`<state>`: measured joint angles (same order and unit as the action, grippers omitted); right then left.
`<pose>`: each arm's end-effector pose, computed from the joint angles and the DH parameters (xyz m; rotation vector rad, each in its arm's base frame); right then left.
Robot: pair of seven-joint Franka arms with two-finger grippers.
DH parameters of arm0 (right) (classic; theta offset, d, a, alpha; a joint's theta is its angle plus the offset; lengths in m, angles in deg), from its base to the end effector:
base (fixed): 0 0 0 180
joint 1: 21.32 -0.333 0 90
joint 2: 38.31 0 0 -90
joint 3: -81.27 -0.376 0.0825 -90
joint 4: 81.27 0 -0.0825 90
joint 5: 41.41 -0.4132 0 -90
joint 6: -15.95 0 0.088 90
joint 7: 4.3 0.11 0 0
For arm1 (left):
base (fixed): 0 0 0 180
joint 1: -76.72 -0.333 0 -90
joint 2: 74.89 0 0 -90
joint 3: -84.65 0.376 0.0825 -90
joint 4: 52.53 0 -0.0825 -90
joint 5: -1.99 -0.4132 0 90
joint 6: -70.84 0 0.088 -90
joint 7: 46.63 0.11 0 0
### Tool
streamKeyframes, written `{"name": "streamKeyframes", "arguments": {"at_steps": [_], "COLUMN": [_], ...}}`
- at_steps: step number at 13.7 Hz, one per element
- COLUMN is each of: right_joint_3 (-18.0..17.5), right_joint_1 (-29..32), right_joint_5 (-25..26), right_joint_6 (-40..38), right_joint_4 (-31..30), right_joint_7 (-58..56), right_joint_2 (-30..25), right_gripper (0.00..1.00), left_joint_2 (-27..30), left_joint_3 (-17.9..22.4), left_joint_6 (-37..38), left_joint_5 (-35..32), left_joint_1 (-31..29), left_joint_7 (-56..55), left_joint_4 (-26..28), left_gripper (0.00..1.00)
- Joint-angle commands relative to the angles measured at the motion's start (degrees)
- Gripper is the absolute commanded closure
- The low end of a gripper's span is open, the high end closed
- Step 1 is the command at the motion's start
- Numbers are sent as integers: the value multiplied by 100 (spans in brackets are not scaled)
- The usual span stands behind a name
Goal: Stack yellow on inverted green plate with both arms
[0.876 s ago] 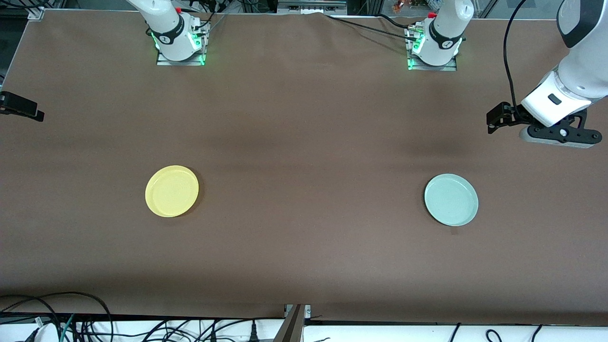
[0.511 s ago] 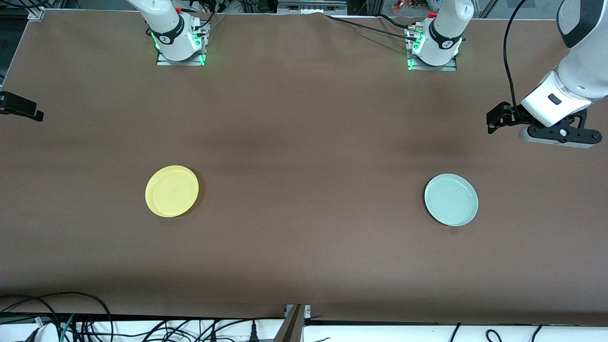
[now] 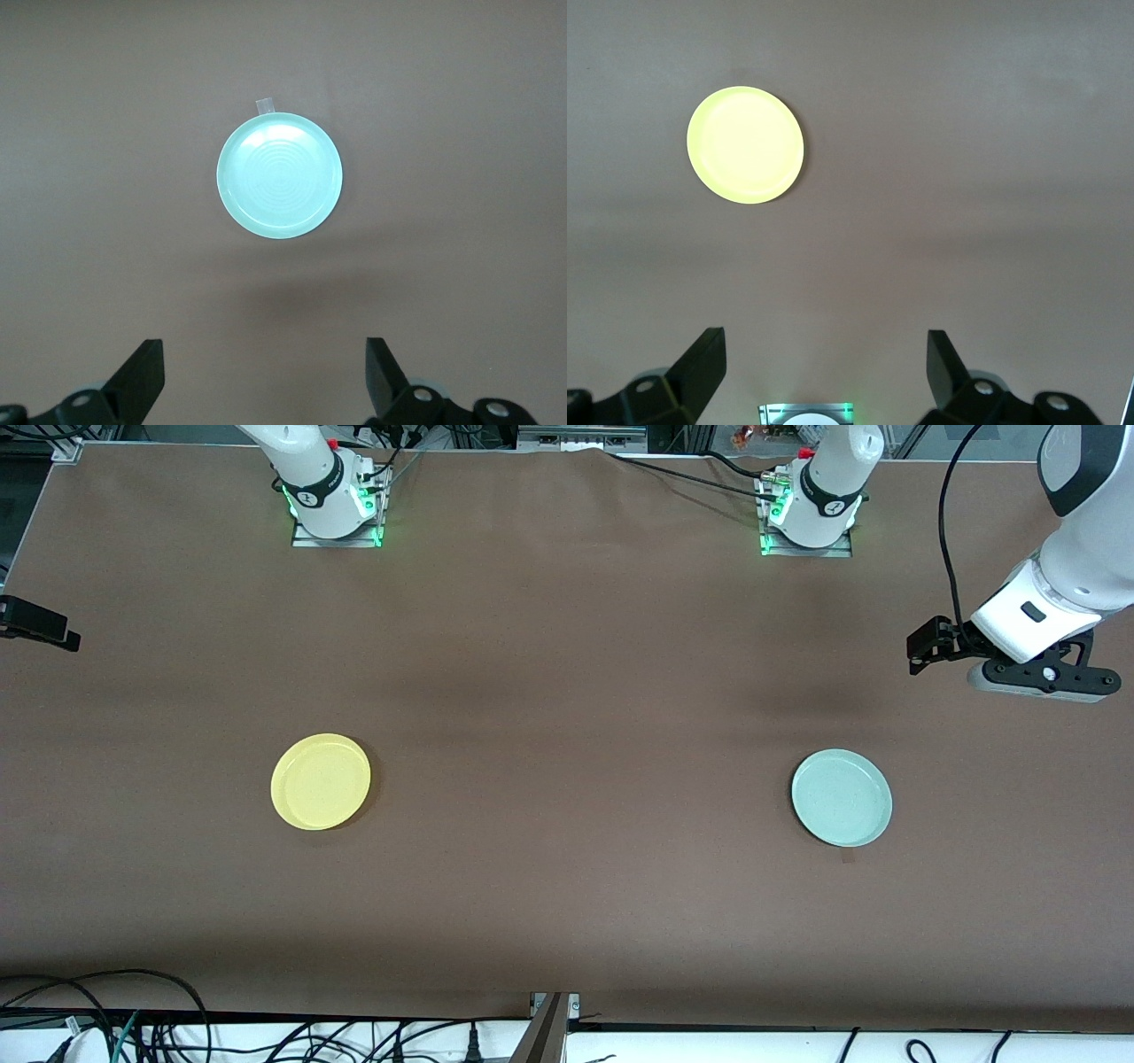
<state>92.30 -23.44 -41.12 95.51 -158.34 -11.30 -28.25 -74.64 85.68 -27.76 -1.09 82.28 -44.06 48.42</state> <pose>0.6215 -0.0847 0.6731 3.1139 -0.0517 -0.2074 0.5847 -0.0412 0.6007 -3.0807 0.2051 0.0552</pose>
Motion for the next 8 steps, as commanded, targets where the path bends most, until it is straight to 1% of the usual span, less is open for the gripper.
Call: {"name": "streamKeyframes", "arguments": {"at_steps": [1,3,5,6,8], "right_joint_3": [-13,-13,-13,-13,-13], "right_joint_1": [37,37,37,37,37], "right_joint_5": [7,7,7,7,7], "right_joint_6": [-63,-63,-63,-63,-63], "right_joint_4": [96,96,96,96,96], "right_joint_7": [58,58,49,58,58], "right_joint_2": [31,31,31,31,31], "right_gripper": [0,0,0,0,0], "left_joint_2": [-454,-902,-991,-1166,-1526], "left_joint_3": [28,19,11,11,2], "left_joint_6": [506,1007,1062,1045,1053], "left_joint_5": [18,53,45,27,27], "left_joint_1": [60,104,104,113,191], "left_joint_7": [50,102,138,138,68], "left_joint_4": [-609,-1032,-1086,-1095,-1287], "left_gripper": [0,0,0,0,0]}}
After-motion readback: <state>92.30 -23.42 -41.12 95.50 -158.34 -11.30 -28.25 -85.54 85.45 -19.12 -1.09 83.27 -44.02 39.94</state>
